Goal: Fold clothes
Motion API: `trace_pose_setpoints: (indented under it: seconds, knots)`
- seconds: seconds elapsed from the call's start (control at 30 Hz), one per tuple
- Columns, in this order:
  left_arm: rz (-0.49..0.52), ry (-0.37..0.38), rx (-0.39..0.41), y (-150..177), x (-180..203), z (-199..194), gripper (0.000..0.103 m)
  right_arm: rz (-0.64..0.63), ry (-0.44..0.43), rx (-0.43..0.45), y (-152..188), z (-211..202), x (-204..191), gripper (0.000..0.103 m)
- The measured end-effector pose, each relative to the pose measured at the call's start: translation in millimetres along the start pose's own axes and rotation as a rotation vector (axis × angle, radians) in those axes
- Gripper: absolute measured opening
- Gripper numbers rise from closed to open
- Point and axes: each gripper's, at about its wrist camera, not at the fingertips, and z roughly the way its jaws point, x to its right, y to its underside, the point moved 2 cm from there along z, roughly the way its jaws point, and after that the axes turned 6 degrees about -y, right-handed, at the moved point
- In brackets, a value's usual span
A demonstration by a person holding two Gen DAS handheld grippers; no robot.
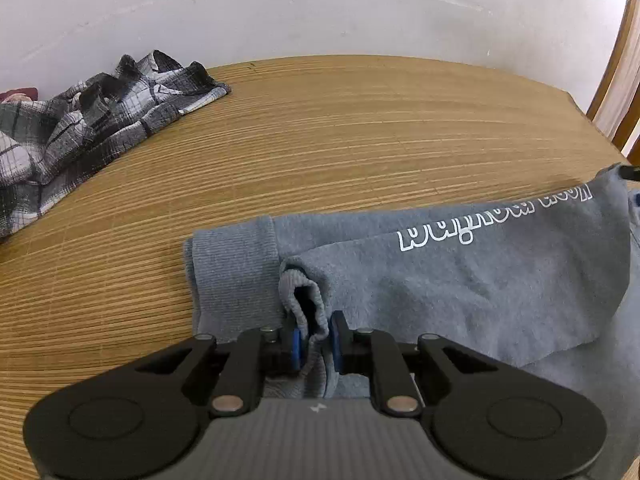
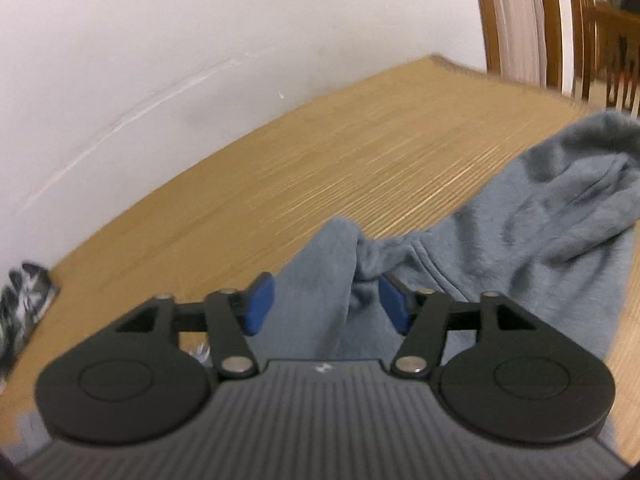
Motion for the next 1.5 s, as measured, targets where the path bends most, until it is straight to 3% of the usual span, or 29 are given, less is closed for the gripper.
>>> trace_pose_setpoints:
  seconds: [0.03, 0.07, 0.1, 0.17, 0.27, 0.33, 0.4, 0.43, 0.57, 0.67, 0.77, 0.9, 1.03, 1.1, 1.17, 1.23, 1.3, 1.37, 1.5]
  knots:
    - [-0.011, 0.002, -0.001, -1, -1, -1, 0.016, 0.016, -0.012, -0.026, -3, 11, 6, 0.063]
    - [-0.025, 0.003, -0.001, -2, -3, -2, 0.016, 0.031, -0.013, -0.039, -3, 19, 11, 0.051]
    - [-0.039, 0.003, 0.002, -3, -4, -4, 0.016, 0.048, 0.003, -0.045, -3, 23, 15, 0.010]
    - [-0.044, 0.007, 0.012, -6, -7, -8, 0.017, 0.115, 0.016, 0.003, 1, 8, 18, 0.011]
    - [-0.010, -0.007, 0.014, -10, -5, -2, 0.019, 0.085, 0.066, 0.092, 19, -25, 15, 0.011]
    - [0.025, -0.033, 0.009, -11, 0, 7, 0.022, 0.055, 0.116, 0.062, 33, -20, 17, 0.013]
    - [0.061, -0.060, 0.005, -12, 6, 16, 0.029, 0.110, 0.140, -0.009, 44, -2, 31, 0.021]
    - [0.081, -0.074, 0.006, -11, 8, 18, 0.029, 0.144, 0.133, -0.034, 48, 4, 39, 0.018]
    - [0.091, -0.057, 0.012, -10, 5, 6, 0.032, 0.152, 0.114, -0.019, 45, -16, 46, 0.031]
    - [0.056, -0.039, 0.056, -9, -5, -21, 0.040, 0.069, 0.132, 0.081, 41, -52, 36, 0.033]
    - [0.054, -0.082, 0.111, -11, -10, -35, 0.040, -0.076, 0.095, 0.193, 42, -76, 11, 0.046]
    - [0.072, -0.125, 0.084, -22, -13, -7, 0.040, -0.219, -0.058, 0.093, 52, -50, -19, 0.046]
    - [0.078, -0.170, 0.032, -17, -16, 25, 0.041, -0.314, 0.041, -0.100, 72, 11, -15, 0.045]
    - [0.112, -0.209, 0.052, -11, -17, 30, 0.052, -0.379, 0.061, -0.090, 80, 16, -15, 0.048]
    - [0.131, -0.241, 0.065, -9, -18, 29, 0.056, -0.424, 0.071, -0.076, 82, 16, -16, 0.049]
    - [0.082, -0.282, 0.050, -10, -29, 26, 0.054, -0.408, 0.065, -0.100, 79, 17, -15, 0.049]
    - [0.012, -0.320, 0.033, -10, -44, 20, 0.045, -0.368, 0.042, -0.118, 75, 17, -11, 0.049]
    - [-0.031, -0.348, 0.034, -5, -58, 7, 0.045, -0.332, 0.035, -0.129, 71, 7, -12, 0.049]
    - [-0.026, -0.319, 0.042, 10, -62, -28, 0.048, -0.251, 0.019, -0.084, 67, -34, -16, 0.050]
